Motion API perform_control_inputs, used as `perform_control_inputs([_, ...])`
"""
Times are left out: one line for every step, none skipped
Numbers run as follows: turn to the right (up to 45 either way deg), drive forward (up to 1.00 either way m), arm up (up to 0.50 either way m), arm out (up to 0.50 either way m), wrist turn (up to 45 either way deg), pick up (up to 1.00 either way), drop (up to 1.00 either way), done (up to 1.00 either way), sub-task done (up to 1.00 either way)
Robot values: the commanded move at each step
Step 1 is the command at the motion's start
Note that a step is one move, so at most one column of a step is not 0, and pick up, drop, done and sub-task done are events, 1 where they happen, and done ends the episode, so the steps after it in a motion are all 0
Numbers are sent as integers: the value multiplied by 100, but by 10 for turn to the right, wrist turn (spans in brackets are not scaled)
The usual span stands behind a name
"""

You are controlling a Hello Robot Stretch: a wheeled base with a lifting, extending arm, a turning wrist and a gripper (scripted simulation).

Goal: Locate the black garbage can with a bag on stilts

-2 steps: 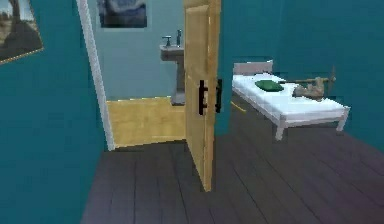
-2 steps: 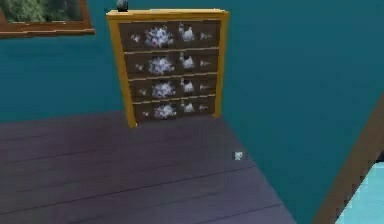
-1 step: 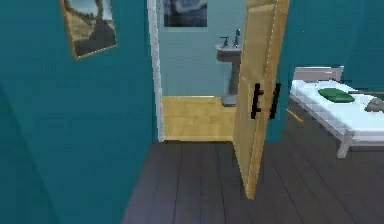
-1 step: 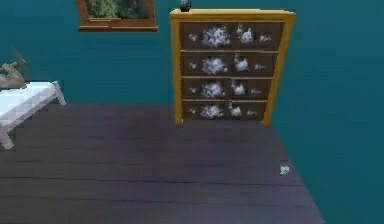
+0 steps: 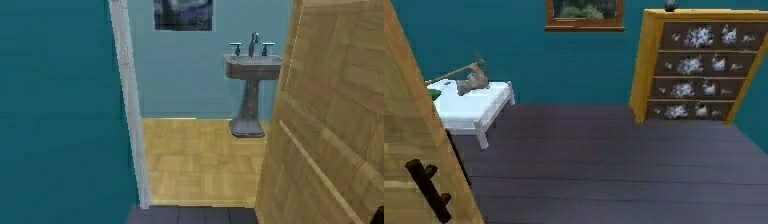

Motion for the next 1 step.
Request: perform_control_inputs([0, 100, 0, 0, 0, 0, 0, 0, 0])
